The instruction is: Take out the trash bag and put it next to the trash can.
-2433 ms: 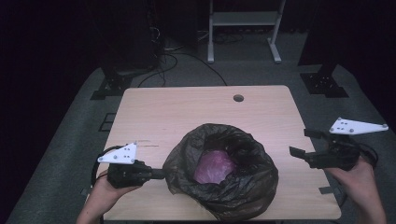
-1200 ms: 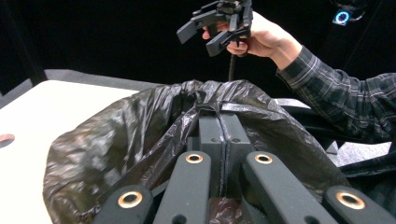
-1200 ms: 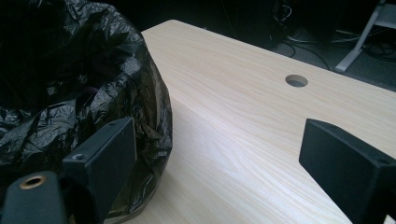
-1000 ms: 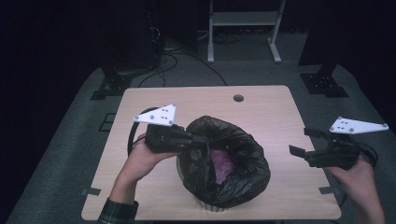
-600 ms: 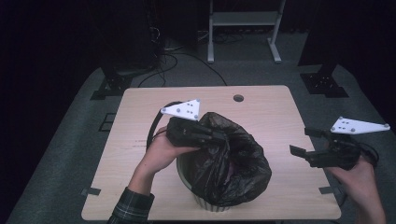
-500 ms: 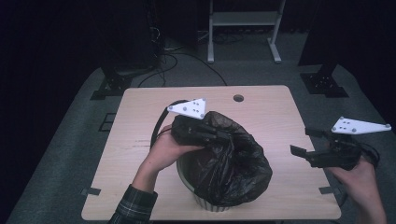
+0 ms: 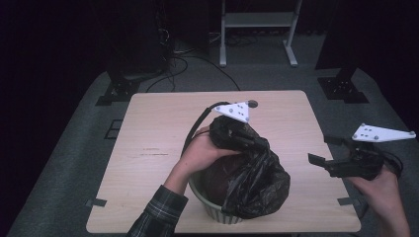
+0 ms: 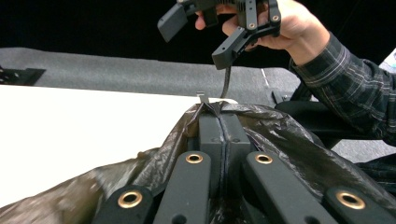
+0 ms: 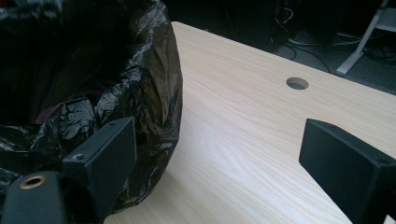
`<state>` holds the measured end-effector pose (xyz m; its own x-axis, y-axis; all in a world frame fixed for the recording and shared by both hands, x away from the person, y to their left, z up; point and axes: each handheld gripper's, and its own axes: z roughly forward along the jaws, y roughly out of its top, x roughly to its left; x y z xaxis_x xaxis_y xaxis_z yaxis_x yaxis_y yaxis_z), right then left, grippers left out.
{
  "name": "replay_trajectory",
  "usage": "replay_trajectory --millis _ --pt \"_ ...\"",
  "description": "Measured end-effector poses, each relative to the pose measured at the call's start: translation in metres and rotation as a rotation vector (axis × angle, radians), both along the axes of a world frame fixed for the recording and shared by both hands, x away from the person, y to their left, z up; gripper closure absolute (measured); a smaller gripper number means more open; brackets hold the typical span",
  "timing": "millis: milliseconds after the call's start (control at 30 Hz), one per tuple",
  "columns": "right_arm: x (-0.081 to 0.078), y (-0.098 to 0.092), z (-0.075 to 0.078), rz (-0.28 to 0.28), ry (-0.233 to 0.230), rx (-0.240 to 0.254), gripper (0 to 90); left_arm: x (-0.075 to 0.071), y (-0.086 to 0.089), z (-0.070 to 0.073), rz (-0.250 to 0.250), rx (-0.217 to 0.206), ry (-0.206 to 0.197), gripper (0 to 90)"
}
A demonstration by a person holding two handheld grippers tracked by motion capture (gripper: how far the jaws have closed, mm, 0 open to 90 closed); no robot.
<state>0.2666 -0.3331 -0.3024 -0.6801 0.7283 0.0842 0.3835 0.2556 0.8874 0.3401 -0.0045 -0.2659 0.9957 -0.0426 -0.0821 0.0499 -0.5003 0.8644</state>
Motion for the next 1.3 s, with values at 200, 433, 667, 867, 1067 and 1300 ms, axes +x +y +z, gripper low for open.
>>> replay_trajectory --millis 200,433,667,867,1067,1300 --pt "0.000 -0.001 0.000 -0.001 -0.002 0.003 10.0 -0.004 -0.019 -0.010 -0.014 0.084 -0.015 87.8" --pt "0.000 0.000 0.000 0.002 0.002 -0.001 10.0 -0.007 -0.027 -0.016 -0.014 0.125 -0.011 86.2" --pt "0.000 0.001 0.000 0.005 -0.001 -0.002 10.1 -0.009 -0.031 -0.025 -0.007 0.172 -0.018 81.3" --pt "0.000 0.001 0.000 0.005 0.001 -0.002 10.0 -0.011 -0.024 -0.025 0.017 0.172 -0.016 66.6" --pt "0.000 0.000 0.000 0.002 0.002 0.000 10.0 -0.014 -0.007 -0.019 0.056 0.155 -0.016 53.3" --pt "-0.001 0.002 0.000 0.004 0.002 -0.004 10.0 -0.018 0.017 -0.011 0.108 0.148 -0.041 41.4"
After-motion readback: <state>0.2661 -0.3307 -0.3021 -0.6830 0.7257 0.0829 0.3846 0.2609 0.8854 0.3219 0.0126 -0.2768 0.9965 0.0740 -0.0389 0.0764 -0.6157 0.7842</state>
